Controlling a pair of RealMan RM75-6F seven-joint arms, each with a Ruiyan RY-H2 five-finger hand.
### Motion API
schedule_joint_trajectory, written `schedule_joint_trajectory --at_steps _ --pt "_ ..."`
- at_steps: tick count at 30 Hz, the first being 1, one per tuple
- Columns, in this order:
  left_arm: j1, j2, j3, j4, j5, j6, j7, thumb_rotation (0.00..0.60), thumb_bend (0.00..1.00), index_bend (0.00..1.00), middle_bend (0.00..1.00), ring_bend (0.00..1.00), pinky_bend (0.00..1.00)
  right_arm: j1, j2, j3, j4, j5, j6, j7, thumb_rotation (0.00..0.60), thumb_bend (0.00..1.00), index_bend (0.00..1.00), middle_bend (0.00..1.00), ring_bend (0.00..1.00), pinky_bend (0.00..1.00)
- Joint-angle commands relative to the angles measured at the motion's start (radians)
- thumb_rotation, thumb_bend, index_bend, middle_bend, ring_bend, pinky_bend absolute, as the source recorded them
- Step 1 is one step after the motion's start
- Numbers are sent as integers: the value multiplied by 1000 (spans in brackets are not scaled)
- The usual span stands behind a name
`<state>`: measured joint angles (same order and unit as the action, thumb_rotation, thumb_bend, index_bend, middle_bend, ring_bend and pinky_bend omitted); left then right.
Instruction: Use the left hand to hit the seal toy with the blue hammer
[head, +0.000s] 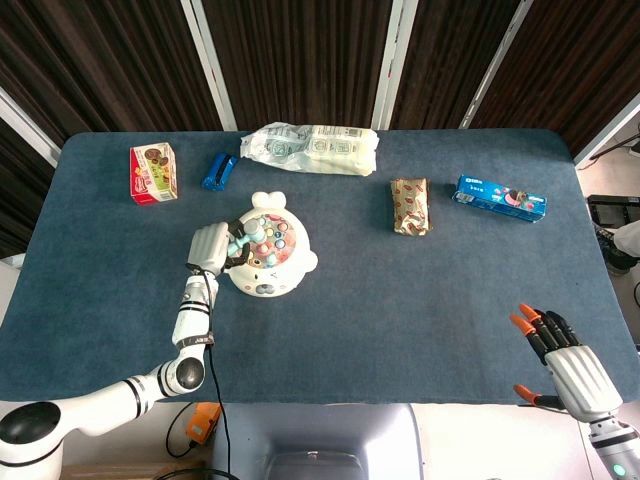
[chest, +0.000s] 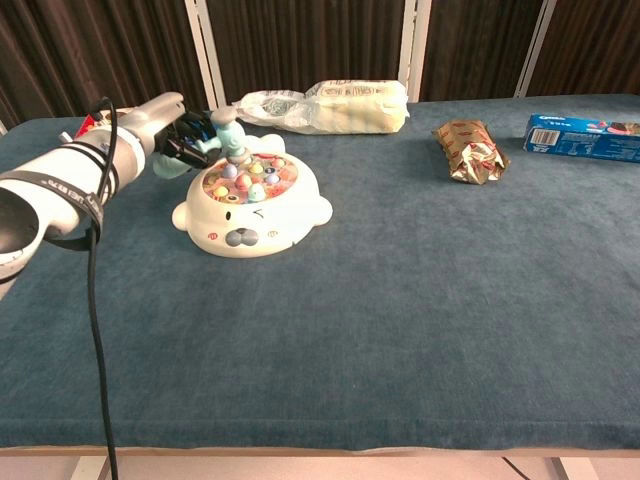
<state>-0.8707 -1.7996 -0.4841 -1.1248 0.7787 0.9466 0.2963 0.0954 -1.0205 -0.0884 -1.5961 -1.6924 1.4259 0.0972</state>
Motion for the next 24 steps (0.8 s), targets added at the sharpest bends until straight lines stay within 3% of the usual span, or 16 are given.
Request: schedule_joint_trajectory --at_steps 1,24 --pt "-4 22 -12 -6 -14 -2 -5 600 831 751 934 1000 1000 0 0 1 1 1 0 1 600 204 0 0 0 0" --pt "-45 1 36 84 -92 -59 34 600 827 751 935 1000 1000 2 -3 1 -1 6 -9 -10 600 205 0 0 0 0"
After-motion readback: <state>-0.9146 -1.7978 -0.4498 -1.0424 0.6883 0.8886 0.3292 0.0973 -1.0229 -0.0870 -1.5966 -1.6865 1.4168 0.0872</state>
